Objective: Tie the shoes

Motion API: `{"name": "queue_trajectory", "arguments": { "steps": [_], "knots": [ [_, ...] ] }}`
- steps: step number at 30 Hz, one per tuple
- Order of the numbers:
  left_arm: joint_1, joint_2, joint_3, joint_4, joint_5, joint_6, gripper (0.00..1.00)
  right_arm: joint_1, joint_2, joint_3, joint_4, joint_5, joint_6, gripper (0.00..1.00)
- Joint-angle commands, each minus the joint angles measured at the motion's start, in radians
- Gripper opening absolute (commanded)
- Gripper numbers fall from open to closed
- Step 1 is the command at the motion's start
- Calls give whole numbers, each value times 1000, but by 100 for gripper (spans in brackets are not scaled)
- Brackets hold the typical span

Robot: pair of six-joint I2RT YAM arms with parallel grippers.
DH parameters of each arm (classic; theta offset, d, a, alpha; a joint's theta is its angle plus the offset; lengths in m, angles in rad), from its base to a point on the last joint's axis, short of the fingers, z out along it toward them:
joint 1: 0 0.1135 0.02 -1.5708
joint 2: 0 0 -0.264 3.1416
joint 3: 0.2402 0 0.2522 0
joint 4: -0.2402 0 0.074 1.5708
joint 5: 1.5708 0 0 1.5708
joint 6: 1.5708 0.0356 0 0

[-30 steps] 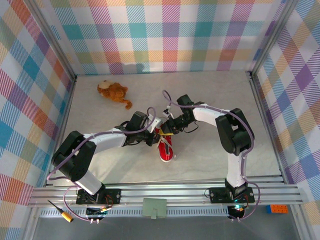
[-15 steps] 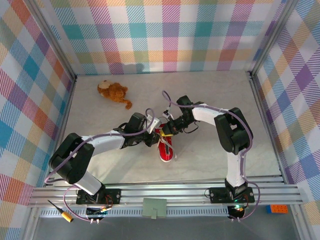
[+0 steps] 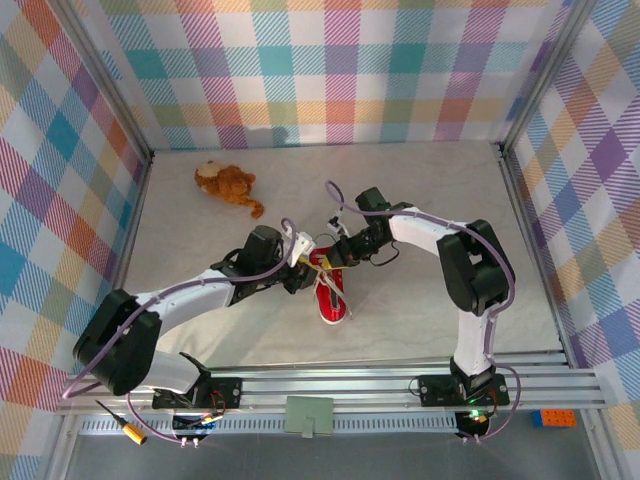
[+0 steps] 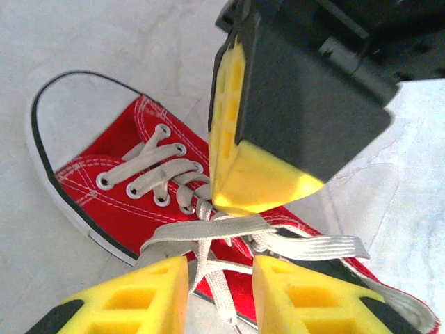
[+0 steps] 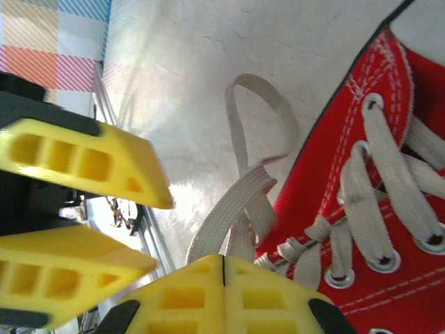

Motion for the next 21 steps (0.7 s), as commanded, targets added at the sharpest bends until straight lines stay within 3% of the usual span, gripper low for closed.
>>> {"name": "queue_trajectory", "arguments": {
  "steps": [1, 6, 10, 17, 21],
  "knots": [
    [16, -50, -16, -36, -9, 31, 30, 2, -55, -15, 15, 46, -32, 0],
    [73, -36, 7, -98, -145, -105, 37, 3, -70, -18, 6, 93, -45, 0],
    [109, 41, 49, -154, -151, -304, 38, 3, -70, -20, 2, 96, -54, 0],
    [108, 105, -13, 15, -144, -585, 46, 4, -81, -33, 5, 110, -64, 0],
    [86, 104, -53, 99, -108, -631, 40, 5, -86, -41, 14, 129, -47, 0]
  ]
}}
